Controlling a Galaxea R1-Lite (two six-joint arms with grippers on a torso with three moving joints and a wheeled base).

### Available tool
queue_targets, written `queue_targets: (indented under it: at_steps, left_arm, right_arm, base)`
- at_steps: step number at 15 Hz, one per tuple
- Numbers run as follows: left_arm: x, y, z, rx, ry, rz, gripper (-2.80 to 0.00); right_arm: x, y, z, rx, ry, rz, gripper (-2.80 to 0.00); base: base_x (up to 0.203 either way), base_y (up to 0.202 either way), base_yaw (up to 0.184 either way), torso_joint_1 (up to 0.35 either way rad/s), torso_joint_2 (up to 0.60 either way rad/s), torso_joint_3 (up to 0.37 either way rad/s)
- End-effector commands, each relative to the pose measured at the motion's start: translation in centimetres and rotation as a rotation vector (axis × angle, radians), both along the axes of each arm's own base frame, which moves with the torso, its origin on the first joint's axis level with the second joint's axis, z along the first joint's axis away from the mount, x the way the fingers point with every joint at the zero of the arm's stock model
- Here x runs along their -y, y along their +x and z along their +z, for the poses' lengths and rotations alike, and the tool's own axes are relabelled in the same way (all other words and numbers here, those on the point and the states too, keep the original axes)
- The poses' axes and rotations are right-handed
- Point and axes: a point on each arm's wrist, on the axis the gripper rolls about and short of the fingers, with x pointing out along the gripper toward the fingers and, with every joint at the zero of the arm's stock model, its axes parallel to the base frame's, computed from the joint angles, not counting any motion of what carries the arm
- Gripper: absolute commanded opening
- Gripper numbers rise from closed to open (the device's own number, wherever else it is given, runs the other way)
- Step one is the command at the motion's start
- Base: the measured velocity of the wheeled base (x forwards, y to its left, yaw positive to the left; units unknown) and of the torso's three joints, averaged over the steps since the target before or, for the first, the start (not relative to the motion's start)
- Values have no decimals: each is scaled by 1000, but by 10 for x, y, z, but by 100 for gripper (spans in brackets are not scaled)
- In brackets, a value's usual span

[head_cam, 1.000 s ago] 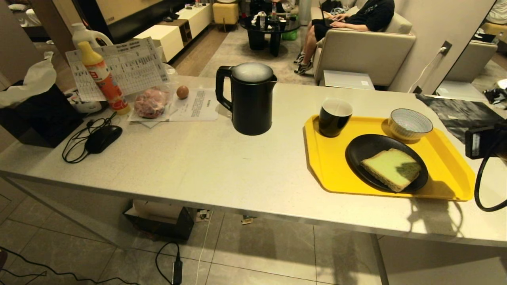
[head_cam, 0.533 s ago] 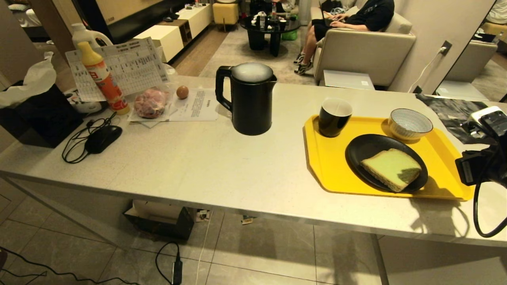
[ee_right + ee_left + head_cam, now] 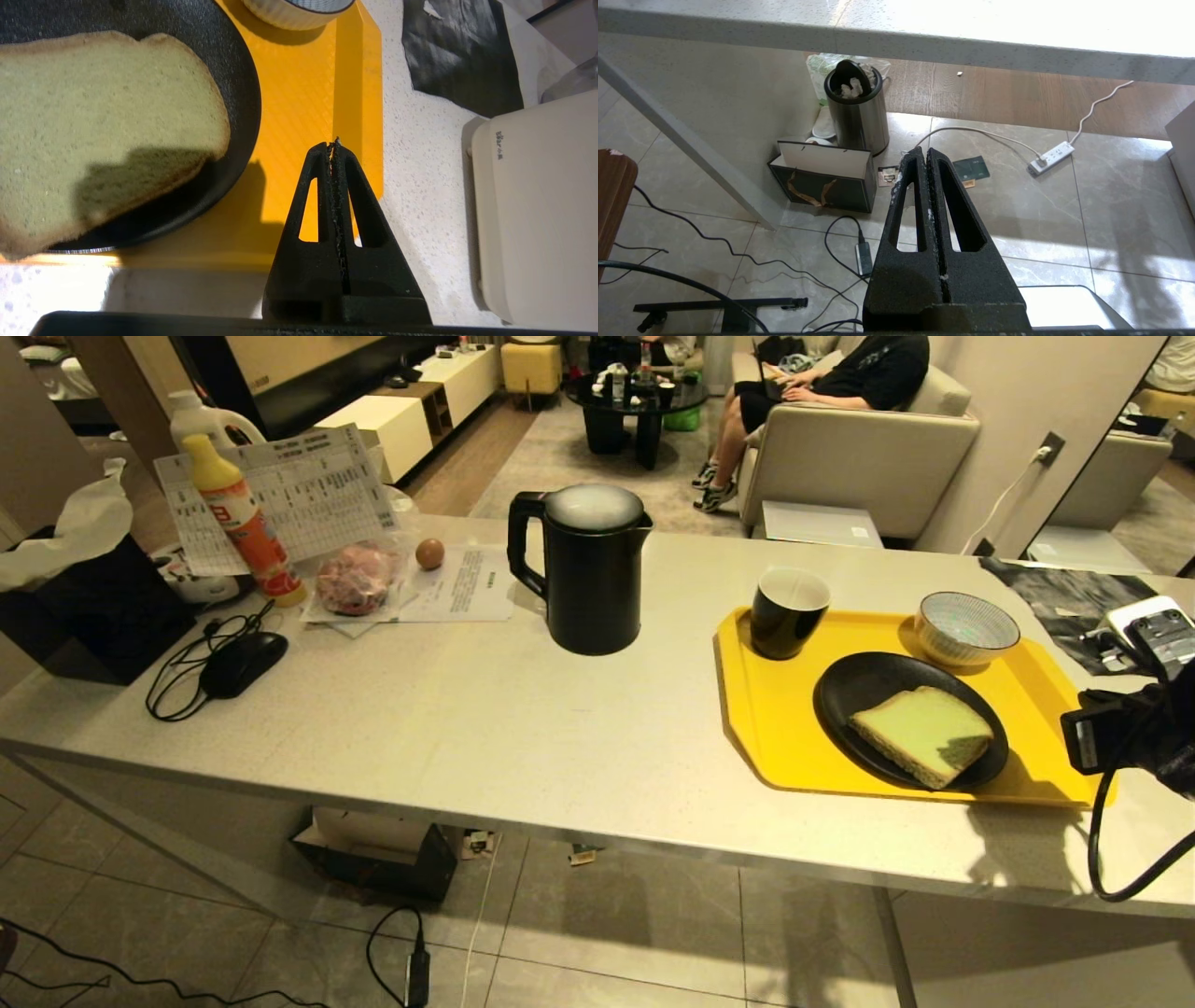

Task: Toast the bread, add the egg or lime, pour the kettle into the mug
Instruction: Pick up the egg

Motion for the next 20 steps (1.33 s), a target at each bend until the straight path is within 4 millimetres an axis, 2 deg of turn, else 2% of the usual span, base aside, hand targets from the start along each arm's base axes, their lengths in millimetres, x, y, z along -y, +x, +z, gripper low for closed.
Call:
queue_targets:
  at_steps: [1,3,5,6,8,9,10,12,14,18,20]
  left_arm:
    - [0,0,0,0,0,1,-280]
    - [0,0,0,0,0,1,-280]
    - [0,0,0,1,0,0,-280]
    - [0,0,0,-1,-1,-1,-280]
    - [0,0,0,0,0,0,-280]
    - [0,0,0,0,0,0,-280]
    - [0,0,0,1,0,1,-280]
    - [0,0,0,1,0,0,-280]
    - [0,0,0,-1,-1,0,-280]
    - [0,0,0,-1,0,1,-280]
    - [0,0,0,0,0,1,-280]
  right_arm:
    - [1,11,-19,-11,15,-3,-280]
    - [3,35,-44,19,66,-12,-280]
    - [6,59,-65,135,86,-1,-280]
    - [6,67,-71,242,91,41,-280]
    - [4,73,-85,303,110,132,-280]
    - [4,70,-85,303,128,147,-280]
    - [3,63,-76,328,144,159,-280]
    - [0,38,-47,410,170,180,-280]
    - [3,22,-42,420,191,174,-280]
    - [2,17,-33,442,191,177,-280]
    - [11,15,-27,443,191,155,-280]
  base:
    - [0,0,0,0,0,0]
    - [0,0,0,0,0,0]
    - [0,0,0,0,0,0]
    - [0,0,0,0,0,0]
    - [0,0,0,0,0,0]
    - [0,0,0,0,0,0]
    - [0,0,0,0,0,0]
    - [0,0,0,0,0,0]
    - [0,0,0,0,0,0]
    - [0,0,0,0,0,0]
    - [0,0,0,0,0,0]
